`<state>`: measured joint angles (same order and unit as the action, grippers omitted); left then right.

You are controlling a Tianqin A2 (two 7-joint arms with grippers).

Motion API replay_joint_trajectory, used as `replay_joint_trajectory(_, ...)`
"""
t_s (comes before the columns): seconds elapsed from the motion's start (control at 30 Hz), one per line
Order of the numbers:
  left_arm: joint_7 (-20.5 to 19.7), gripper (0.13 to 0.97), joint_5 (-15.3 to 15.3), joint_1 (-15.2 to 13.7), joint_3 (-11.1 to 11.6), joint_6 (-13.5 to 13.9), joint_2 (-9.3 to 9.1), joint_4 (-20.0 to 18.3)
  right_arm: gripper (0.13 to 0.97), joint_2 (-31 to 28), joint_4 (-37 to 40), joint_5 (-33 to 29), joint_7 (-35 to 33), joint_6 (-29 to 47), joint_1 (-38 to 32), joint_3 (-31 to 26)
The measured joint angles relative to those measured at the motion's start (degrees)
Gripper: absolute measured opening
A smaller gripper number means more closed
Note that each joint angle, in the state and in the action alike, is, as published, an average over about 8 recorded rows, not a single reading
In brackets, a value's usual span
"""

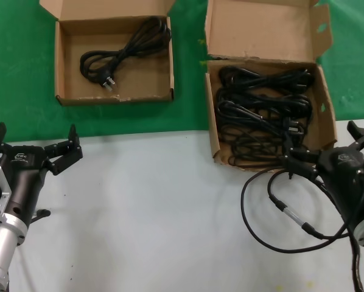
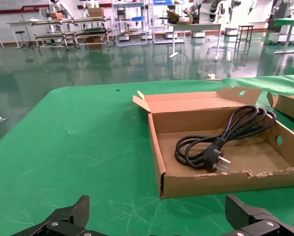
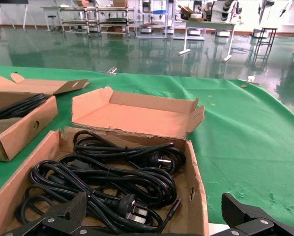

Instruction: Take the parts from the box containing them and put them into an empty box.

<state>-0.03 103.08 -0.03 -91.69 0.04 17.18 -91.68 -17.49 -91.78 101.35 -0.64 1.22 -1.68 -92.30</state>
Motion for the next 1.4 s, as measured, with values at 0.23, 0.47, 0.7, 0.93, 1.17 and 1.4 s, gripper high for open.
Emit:
replay_joint_trajectory(0.23,0.00,0.966,0.00,0.00,0.00,0.00,0.00,0.00,0.966,0.00,0.00,0.00,0.00,0.00,0.00,0.00)
replay_joint_trajectory(0.47,0.00,0.966,0.00,0.00,0.00,0.00,0.00,0.00,0.966,0.00,0.00,0.00,0.00,0.00,0.00,0.00)
replay_joint_trajectory(0.7,0.00,0.966,0.00,0.00,0.00,0.00,0.00,0.00,0.966,0.00,0.00,0.00,0.00,0.00,0.00,0.00)
replay_joint_trajectory(0.93,0.00,0.966,0.00,0.00,0.00,0.00,0.00,0.00,0.966,0.00,0.00,0.00,0.00,0.00,0.00,0.00)
replay_joint_trajectory(1.17,0.00,0.966,0.00,0.00,0.00,0.00,0.00,0.00,0.966,0.00,0.00,0.00,0.00,0.00,0.00,0.00)
replay_joint_trajectory(1.4,0.00,0.966,0.00,0.00,0.00,0.00,0.00,0.00,0.966,0.00,0.00,0.00,0.00,0.00,0.00,0.00)
